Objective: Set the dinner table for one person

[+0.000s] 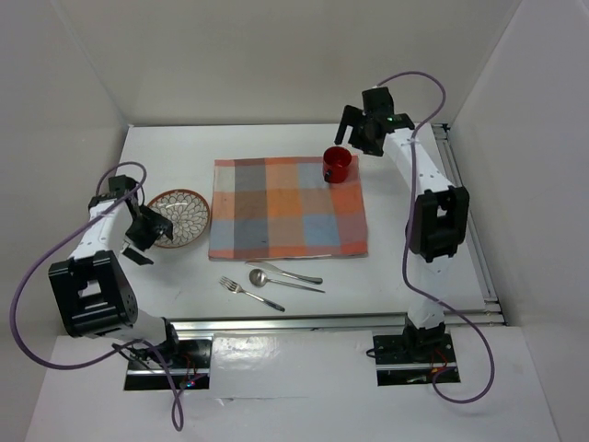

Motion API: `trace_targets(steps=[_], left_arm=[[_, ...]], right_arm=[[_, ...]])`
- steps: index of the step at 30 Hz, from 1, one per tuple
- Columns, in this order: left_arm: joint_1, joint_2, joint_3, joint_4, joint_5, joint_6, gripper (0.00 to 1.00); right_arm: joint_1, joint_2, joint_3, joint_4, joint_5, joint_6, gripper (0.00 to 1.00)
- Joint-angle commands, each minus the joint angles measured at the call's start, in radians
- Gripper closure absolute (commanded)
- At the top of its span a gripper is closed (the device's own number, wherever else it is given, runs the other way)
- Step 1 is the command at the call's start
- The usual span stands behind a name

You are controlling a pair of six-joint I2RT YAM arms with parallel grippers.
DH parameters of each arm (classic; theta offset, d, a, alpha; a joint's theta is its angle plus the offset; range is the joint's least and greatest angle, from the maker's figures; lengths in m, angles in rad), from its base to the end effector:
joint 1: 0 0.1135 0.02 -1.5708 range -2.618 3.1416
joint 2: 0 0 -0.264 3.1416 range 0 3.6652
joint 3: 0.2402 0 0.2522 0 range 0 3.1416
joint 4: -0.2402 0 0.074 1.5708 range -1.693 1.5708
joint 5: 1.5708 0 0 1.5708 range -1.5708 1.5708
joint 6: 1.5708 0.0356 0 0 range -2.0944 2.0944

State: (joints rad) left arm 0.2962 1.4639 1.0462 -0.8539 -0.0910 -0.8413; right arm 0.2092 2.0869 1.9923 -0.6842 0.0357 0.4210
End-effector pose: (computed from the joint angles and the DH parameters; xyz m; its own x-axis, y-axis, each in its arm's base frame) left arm 0.2595 0.0826 0.2269 -0.3734 -0.8902 -0.2612 -0.8922 0.4217 -0.1619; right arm 0.4677 0.0980 0.3027 -0.7018 0.2685 -0.6599 0.1141 0.9566 0.2680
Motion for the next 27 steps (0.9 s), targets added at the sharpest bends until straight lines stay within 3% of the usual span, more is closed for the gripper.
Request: trace_targets(steps=[1,10,17,21,22,25,27], left_arm=[[0.021,-0.01,-0.031,0.099,0.045,-0.059,0.05],[0.031,0.09,-0.109,0.347,0.134,-0.097,0.2],[0.04,0.154,-0.121,0.391,0.148,-0.117,0.38],[0.04,0.154,-0.132,0.4,0.148,-0.117,0.59],[0.04,0.154,-0.123,0.4,0.148,-0.107,0.75],[0.04,0.127,-0.081,0.362,0.148,-0.088,1.0],[0.04,0.083,-0.054,0.352,0.148,-0.073,1.0]], right_arm=[[-0.01,-0.137,-0.039,0.038,-0.014,-0.016,0.01],[-0.019,-0.26,-0.164,0.048,-0.005,-0.027,0.01],[-0.039,-0.291,-0.219,0.048,0.004,-0.027,0.01],[-0.039,-0.301,-0.228,0.048,0.004,-0.027,0.01],[-0.039,-0.301,-0.228,0.048,0.004,-0.027,0.01],[-0.039,-0.301,-0.228,0.038,0.004,-0.027,0.02],[-0.039,-0.301,-0.228,0.038,0.004,-0.027,0.02]])
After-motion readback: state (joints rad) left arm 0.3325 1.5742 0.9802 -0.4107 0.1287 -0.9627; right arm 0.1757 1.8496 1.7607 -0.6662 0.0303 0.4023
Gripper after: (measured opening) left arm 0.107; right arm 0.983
